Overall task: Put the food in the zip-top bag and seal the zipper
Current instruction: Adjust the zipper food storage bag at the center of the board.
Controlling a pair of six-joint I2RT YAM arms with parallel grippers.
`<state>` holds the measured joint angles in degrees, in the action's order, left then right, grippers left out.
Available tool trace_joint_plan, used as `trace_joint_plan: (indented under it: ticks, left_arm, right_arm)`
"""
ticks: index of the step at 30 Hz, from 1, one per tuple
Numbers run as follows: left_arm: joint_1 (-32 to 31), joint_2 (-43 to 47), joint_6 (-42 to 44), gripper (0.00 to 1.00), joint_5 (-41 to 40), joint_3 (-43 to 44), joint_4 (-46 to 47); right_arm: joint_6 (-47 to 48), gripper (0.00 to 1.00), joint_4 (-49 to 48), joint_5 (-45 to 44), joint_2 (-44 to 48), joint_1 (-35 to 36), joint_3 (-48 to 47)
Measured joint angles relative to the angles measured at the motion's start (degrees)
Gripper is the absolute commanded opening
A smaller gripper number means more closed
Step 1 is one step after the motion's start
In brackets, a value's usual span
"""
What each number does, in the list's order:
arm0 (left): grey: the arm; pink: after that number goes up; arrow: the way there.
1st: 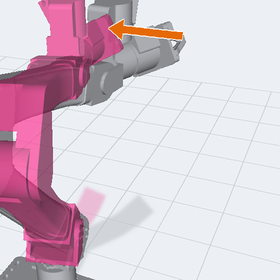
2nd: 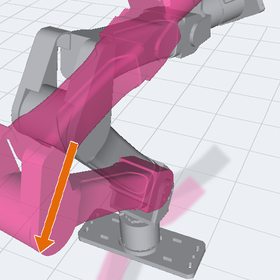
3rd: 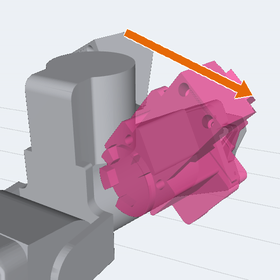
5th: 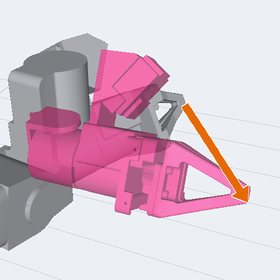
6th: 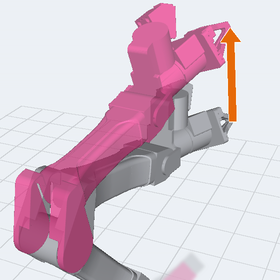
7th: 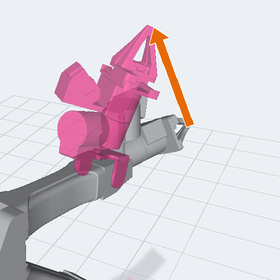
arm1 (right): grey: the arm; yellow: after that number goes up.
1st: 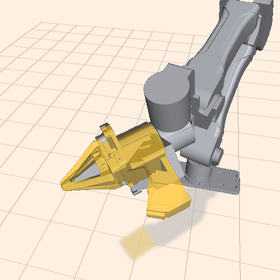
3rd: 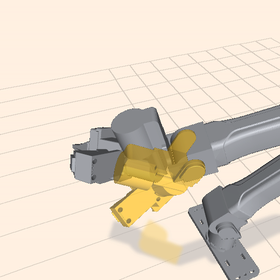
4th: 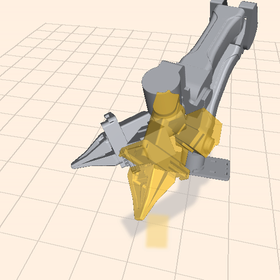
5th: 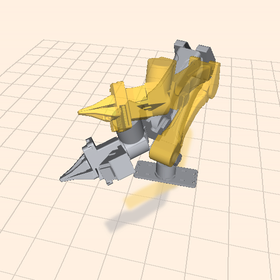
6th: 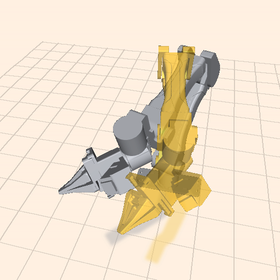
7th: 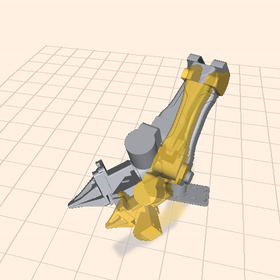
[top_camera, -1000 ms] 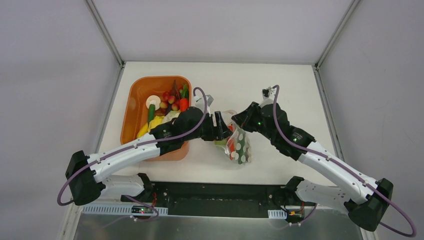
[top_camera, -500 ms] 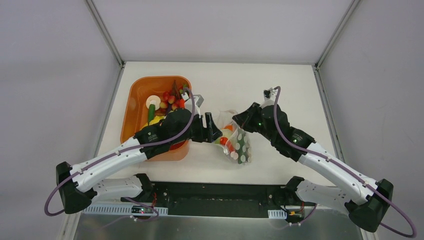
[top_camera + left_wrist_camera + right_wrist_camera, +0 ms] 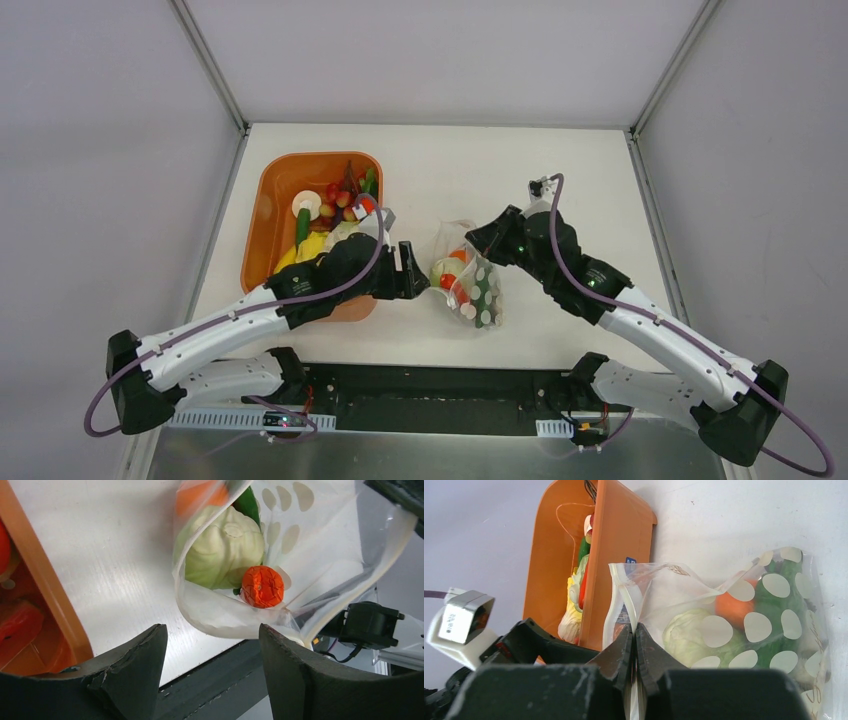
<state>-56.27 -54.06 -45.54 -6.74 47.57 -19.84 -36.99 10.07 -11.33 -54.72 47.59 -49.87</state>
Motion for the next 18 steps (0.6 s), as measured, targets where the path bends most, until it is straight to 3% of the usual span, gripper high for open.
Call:
trace_joint_plan:
  ticks: [9, 18]
  left_arm:
    - [0.0, -7.9, -0.5, 0.52, -0.7, 1.2, 1.3]
    - [0.0, -8.9, 0.9, 0.09, -1.7, 4.5, 2.4]
  right_arm:
    - [-0.1, 0.06, 0.0, 0.2, 0.5, 0.0, 0.1]
    - [1.3, 0.06, 0.0, 3.4, 1.0, 0.0, 0.1]
